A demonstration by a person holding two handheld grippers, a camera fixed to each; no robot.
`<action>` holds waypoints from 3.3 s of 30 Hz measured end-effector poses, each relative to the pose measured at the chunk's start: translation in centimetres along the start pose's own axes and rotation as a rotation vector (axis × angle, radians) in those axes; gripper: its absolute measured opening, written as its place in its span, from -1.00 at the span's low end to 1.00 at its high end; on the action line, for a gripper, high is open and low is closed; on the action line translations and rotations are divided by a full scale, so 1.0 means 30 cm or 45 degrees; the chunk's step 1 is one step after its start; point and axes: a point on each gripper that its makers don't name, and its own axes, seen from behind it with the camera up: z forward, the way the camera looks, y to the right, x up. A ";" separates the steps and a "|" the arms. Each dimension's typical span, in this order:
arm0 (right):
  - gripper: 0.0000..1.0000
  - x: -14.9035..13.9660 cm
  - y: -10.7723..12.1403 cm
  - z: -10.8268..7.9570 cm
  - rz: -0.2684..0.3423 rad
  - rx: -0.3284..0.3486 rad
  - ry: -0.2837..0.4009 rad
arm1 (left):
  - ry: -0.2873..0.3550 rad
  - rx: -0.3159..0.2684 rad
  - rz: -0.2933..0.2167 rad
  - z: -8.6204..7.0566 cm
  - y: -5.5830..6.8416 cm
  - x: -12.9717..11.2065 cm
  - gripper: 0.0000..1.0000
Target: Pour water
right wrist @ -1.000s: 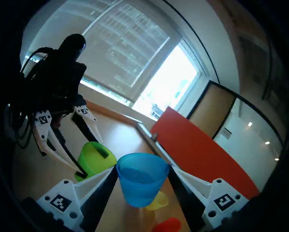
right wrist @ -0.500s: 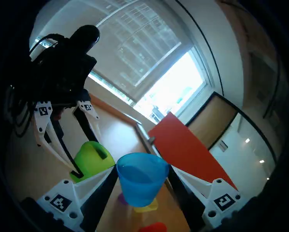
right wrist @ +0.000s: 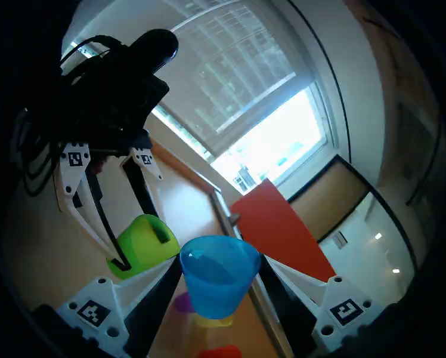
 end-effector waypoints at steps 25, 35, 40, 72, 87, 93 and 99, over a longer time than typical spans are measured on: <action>0.86 0.034 0.033 0.007 -0.161 0.000 -0.004 | 0.010 -0.014 0.000 0.010 0.008 0.017 0.73; 0.86 0.041 0.040 0.011 -0.216 -0.001 -0.007 | 0.010 -0.016 0.006 0.008 0.012 0.015 0.72; 0.86 0.041 0.044 0.013 -0.242 0.000 -0.011 | 0.015 -0.015 0.007 0.005 0.010 0.022 0.72; 0.86 0.066 0.049 0.009 -0.356 0.006 -0.012 | 0.019 -0.023 0.035 0.002 0.023 0.040 0.72; 0.86 0.067 0.053 0.009 -0.404 0.016 -0.018 | 0.018 -0.023 0.038 0.003 0.020 0.038 0.73; 0.85 0.072 0.056 0.010 -0.420 0.016 -0.018 | 0.015 -0.024 0.041 0.003 0.022 0.034 0.72; 0.86 0.078 0.062 0.008 -0.441 0.011 -0.019 | 0.012 -0.025 0.041 0.002 0.024 0.031 0.72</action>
